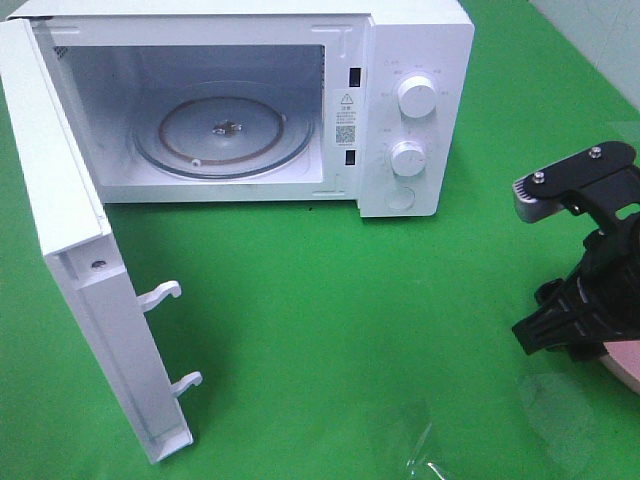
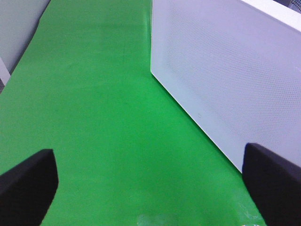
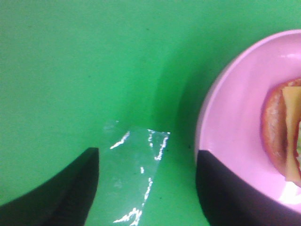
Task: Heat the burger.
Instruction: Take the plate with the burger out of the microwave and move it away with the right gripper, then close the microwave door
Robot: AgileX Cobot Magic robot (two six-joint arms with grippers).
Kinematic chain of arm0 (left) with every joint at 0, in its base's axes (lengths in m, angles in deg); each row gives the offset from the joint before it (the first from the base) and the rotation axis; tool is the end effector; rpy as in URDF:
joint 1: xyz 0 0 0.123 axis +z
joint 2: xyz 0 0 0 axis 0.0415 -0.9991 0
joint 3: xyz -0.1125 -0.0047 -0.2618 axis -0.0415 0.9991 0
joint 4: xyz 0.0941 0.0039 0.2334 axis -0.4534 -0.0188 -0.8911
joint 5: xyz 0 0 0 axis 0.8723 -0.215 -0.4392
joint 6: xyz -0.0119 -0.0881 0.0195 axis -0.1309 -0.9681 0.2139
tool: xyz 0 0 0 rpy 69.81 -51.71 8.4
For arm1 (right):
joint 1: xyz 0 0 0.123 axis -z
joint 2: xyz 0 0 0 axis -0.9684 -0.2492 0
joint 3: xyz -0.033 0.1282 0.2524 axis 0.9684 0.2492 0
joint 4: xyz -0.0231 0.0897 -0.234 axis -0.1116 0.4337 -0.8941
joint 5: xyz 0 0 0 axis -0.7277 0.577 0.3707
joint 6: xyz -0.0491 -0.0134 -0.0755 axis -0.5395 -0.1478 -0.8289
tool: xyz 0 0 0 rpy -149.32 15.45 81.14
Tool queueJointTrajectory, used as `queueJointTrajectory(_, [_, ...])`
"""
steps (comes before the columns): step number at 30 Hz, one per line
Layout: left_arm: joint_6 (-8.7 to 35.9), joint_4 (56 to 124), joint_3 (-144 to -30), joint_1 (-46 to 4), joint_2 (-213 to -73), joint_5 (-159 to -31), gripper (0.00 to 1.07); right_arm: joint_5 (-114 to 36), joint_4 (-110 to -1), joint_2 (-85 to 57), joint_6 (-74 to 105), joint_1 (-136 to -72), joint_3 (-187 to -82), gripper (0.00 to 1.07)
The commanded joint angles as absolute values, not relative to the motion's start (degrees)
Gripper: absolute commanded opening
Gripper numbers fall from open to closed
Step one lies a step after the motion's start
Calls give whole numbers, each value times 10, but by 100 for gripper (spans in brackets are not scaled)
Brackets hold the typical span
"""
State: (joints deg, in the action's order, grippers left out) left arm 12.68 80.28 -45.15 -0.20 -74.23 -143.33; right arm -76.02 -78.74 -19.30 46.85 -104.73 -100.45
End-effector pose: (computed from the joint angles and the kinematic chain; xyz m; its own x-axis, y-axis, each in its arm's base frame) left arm -0.0048 -0.0068 0.2789 -0.4347 -0.0090 -0.9005 0.0307 0.9992 -0.0248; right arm 0.1932 0.0854 0.1957 -0.8483 -0.3286 -0.4153 -0.2950 0.9445 -0.1447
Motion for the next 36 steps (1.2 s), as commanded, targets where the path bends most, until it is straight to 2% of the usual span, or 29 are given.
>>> queueJointTrajectory(1, [126, 806, -450, -1, -730, -1432, 101, -769, -728, -151, 394, -1045, -1005, 73])
queueJointTrajectory(4, [126, 806, -450, -1, -730, -1432, 101, -789, -673, -102, 348, -1045, -1005, 80])
queueJointTrajectory(7, [126, 806, -450, -1, -730, -1432, 101, -825, -637, -51, 328, -1045, -1005, 80])
queueJointTrajectory(21, [126, 806, -450, -1, -730, -1432, 101, -980, -642, 194, 318, -1045, -1005, 76])
queueJointTrajectory(31, [126, 806, -450, -1, -730, -1432, 101, -1015, -660, 293, 318, -1045, -1005, 76])
queueJointTrajectory(36, [126, 806, -450, -1, -730, -1432, 101, -1015, -671, 342, 318, -1015, -1005, 76])
